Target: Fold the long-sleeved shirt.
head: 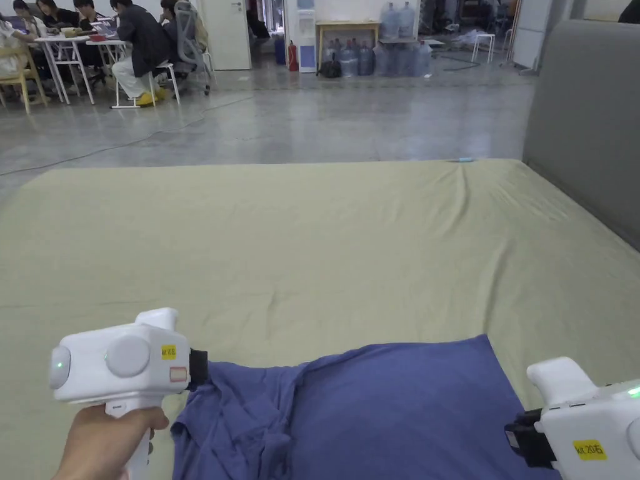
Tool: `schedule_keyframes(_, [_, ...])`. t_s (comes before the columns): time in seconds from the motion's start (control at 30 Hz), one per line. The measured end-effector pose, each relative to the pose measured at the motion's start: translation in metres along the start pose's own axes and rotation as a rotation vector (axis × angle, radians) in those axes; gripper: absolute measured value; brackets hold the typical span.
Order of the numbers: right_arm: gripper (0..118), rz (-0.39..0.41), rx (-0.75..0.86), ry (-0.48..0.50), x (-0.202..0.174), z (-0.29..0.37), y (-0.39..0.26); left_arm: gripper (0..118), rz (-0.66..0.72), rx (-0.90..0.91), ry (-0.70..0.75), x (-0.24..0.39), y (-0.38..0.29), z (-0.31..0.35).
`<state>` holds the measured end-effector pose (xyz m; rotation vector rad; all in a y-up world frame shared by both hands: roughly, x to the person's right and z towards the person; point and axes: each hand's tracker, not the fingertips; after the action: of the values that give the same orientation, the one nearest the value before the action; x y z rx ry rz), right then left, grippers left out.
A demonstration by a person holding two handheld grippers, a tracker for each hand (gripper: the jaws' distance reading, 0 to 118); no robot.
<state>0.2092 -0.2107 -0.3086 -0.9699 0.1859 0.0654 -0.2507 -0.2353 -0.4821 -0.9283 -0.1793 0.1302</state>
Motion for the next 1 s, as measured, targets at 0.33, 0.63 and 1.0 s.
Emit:
schedule_keyframes(0.33, [0,-0.038,-0.076,-0.065,0.021,-0.067,0.027,67,0.052,-0.182,0.131,-0.007,0.035,-0.133])
schedule_keyframes(0.63, [0,-0.081,-0.057,-0.104,0.061,-0.102,0.091,0,-0.025,-0.156,0.097,0.018,0.022,-0.128])
schedule_keyframes(1.0, [53,-0.318,-0.254,-0.147,0.15,-0.228,0.191,0,0.014,-0.109,0.073,0.009,0.026,-0.095])
